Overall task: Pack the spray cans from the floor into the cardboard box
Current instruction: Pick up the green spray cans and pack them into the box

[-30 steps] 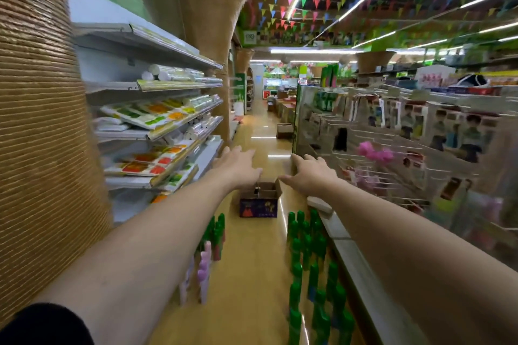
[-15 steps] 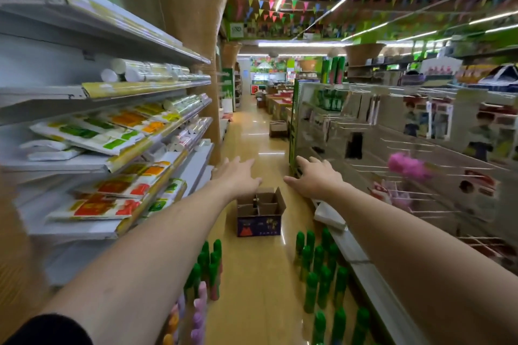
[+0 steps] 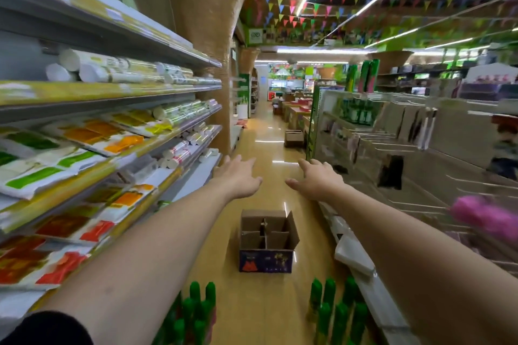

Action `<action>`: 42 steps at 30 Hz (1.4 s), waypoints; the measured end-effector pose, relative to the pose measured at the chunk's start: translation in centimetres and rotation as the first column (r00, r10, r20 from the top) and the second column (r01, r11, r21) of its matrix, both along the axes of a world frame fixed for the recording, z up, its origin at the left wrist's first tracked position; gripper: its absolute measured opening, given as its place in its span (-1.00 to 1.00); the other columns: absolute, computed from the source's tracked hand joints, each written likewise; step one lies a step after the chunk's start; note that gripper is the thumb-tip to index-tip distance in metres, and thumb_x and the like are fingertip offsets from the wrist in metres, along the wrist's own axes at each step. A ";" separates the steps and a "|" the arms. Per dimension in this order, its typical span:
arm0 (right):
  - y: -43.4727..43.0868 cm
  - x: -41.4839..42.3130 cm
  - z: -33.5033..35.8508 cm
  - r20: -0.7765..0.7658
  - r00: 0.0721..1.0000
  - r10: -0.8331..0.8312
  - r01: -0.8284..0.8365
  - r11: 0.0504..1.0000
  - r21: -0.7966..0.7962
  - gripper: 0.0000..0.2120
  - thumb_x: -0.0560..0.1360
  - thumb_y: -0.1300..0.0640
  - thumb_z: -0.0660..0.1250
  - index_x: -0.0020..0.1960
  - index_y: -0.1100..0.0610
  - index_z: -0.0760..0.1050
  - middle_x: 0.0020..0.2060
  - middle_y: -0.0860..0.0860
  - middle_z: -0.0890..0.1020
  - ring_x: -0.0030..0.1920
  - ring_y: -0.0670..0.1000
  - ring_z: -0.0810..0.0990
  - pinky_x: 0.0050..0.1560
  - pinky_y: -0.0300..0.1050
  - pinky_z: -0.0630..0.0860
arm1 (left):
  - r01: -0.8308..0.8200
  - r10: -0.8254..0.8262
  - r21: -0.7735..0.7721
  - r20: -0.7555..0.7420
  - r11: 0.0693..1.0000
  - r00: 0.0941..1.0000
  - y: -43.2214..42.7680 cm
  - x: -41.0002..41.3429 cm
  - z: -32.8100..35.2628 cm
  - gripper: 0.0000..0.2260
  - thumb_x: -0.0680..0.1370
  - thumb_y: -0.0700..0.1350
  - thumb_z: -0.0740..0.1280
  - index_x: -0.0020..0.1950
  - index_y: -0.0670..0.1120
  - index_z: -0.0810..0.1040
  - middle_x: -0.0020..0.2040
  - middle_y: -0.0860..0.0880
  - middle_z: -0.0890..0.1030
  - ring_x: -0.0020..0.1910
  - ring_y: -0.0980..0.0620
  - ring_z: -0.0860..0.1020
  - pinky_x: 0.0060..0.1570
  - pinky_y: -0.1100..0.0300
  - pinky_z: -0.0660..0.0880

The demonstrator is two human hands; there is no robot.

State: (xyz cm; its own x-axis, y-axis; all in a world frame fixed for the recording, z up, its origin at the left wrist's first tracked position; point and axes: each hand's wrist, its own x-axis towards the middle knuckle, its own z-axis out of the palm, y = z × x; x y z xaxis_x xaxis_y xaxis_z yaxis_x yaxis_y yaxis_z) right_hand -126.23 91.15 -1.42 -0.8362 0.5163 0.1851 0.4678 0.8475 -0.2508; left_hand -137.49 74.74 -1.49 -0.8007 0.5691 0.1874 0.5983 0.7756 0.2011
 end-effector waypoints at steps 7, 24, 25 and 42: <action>7.3 -11.9 -0.8 0.034 0.999 0.009 -0.009 1.000 0.000 -0.28 0.55 -0.34 0.23 0.59 -0.04 0.16 0.57 0.08 0.25 0.57 0.19 0.13 0.45 0.31 0.28 | 0.000 0.000 -0.003 0.030 1.000 1.000 7.2 -12.2 -0.7 -0.35 0.61 0.26 0.23 0.64 0.10 0.12 0.65 -0.10 0.09 0.63 -0.22 0.01 0.52 -0.28 0.14; 24.5 -40.5 -3.5 0.077 0.988 -0.136 0.139 0.990 -0.035 -0.22 0.53 -0.37 0.23 0.63 -0.08 0.08 0.59 0.08 0.19 0.58 0.22 0.13 0.47 0.31 0.27 | 0.100 -0.099 -0.025 0.049 0.995 0.994 25.6 -41.9 -1.5 -0.38 0.61 0.25 0.24 0.62 0.06 0.21 0.62 -0.10 0.19 0.59 -0.20 0.14 0.49 -0.21 0.24; 25.4 -41.2 -3.7 0.085 0.986 -0.143 0.147 0.988 -0.045 -0.22 0.53 -0.38 0.23 0.62 -0.08 0.09 0.59 0.08 0.19 0.58 0.22 0.13 0.46 0.31 0.28 | 0.108 -0.106 -0.036 0.056 0.993 0.993 26.5 -42.7 -2.0 -0.38 0.61 0.25 0.24 0.62 0.07 0.21 0.62 -0.11 0.19 0.59 -0.21 0.14 0.49 -0.22 0.24; 40.7 -37.8 -4.2 0.017 0.948 -0.317 0.317 0.945 -0.076 -0.27 0.56 -0.34 0.22 0.61 -0.06 0.11 0.57 0.09 0.23 0.56 0.23 0.15 0.47 0.29 0.24 | 0.350 -0.347 -0.043 0.064 0.936 0.936 45.2 -42.1 -2.2 -0.36 0.61 0.23 0.25 0.63 0.07 0.17 0.62 -0.11 0.18 0.60 -0.19 0.11 0.49 -0.19 0.24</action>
